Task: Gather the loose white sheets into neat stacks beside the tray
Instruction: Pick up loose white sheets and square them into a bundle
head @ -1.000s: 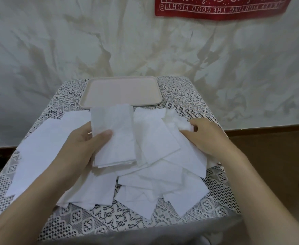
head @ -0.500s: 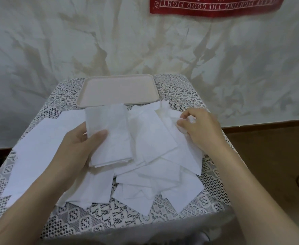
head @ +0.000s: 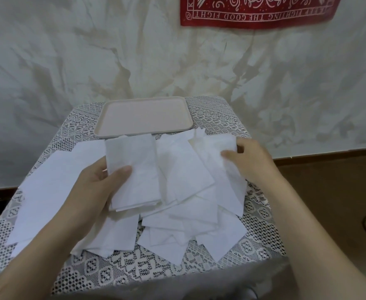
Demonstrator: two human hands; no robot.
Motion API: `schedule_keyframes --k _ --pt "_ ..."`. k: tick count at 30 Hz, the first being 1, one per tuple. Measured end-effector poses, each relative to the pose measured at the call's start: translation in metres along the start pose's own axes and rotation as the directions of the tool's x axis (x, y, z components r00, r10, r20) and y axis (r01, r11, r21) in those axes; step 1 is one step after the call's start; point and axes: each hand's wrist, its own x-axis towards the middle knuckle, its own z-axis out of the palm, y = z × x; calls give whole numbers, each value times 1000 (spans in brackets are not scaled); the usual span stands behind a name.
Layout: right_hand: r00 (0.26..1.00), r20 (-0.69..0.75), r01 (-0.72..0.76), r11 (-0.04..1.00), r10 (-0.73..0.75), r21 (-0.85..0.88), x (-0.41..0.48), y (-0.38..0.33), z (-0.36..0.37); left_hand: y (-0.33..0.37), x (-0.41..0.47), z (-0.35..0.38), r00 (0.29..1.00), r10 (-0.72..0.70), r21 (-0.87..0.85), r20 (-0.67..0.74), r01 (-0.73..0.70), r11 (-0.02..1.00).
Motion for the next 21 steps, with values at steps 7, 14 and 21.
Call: schedule_keyframes --k 7,14,21 --pt "956 -254 257 839 -147 479 4 -36 -13 6 6 -4 999 29 -31 -13 -30 999" --pt "977 81 132 852 -199 507 -9 -72 31 3 9 -17 998 17 -81 -67 -23 996" --pt "987 19 160 985 -159 -71 -23 -60 42 -3 1 -24 998 -28 -127 -60 21 992"
